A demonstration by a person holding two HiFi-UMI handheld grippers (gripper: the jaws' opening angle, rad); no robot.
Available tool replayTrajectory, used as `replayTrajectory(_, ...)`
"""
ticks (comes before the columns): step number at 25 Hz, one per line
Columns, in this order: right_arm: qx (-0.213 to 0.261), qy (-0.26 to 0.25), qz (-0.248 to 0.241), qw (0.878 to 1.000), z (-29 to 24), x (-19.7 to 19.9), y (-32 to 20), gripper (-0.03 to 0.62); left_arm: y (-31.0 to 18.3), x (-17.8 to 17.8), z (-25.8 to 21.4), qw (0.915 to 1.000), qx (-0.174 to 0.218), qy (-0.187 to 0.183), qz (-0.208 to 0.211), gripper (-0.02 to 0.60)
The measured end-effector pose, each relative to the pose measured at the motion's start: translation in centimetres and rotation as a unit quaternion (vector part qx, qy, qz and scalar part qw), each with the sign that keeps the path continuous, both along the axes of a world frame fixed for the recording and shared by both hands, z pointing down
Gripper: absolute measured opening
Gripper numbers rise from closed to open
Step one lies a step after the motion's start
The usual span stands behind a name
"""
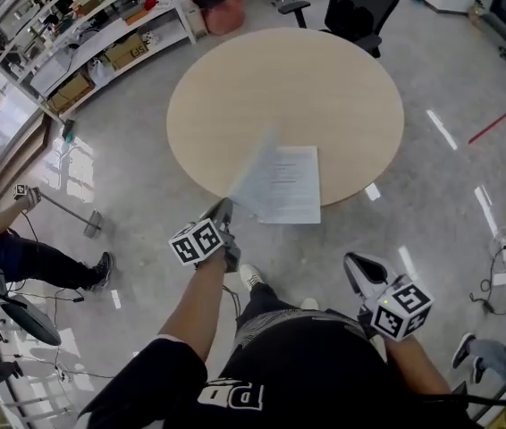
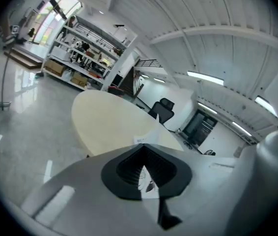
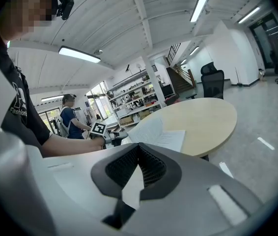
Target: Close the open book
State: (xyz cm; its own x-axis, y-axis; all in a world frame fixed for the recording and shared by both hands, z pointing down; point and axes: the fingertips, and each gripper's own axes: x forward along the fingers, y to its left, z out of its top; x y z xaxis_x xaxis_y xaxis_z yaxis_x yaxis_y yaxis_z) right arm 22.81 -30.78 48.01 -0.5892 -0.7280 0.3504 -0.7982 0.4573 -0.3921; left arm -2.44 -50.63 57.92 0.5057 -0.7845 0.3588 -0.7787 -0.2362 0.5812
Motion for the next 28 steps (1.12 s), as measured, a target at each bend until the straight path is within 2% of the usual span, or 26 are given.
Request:
replayTrajectory(3,0.003,0.004,-0.012,1.000,-0.4,-0.9,-0.3,0.005,0.5,-4.6,2.5,0.9978,-0.033,-0.004,-0.058,0.009)
replayTrajectory(6,0.005,0.007,-0.019,1.000,-0.5,-1.4,-0.4,0.005,1.2,-7.6,5.7,0.9913,-0.084,-0.025,-0.098,0.009)
replayTrajectory(9,0.007,0.011,-0.018,1.000,-0.7,-1.4,-0.2,0.004,2.0,-8.6,8.0,0.9852,-0.126,-0.031,-0.112,0.014)
replayTrajectory(11,0.008,0.012,-0.015,1.000,-1.0,-1.2,0.1,0.005,2.6,-9.0,8.8,0.9827,-0.139,-0.037,-0.116,0.025)
replayTrajectory(13,0.010,0.012,-0.011,1.000,-1.1,-1.1,0.5,0.005,3.4,-9.4,9.3,0.9801,-0.147,-0.053,-0.122,0.009)
replayTrajectory(20,0.008,0.009,-0.017,1.000,-0.4,-0.9,2.6,0.005,5.8,-8.5,7.7,0.9849,-0.114,-0.061,-0.115,0.008)
replayTrajectory(22,0.004,0.005,-0.024,1.000,-0.1,-1.3,3.2,0.005,6.9,-8.1,6.4,0.9870,-0.105,-0.043,-0.113,0.008)
replayTrajectory(25,-0.001,-0.004,-0.041,0.999,0.4,-2.5,4.0,0.005,8.9,-6.9,3.5,0.9908,-0.084,0.008,-0.105,0.008)
replayTrajectory(28,-0.006,-0.014,-0.065,0.998,0.8,-3.9,4.8,0.005,11.2,-4.9,0.1,0.9962,-0.053,0.009,-0.069,0.008)
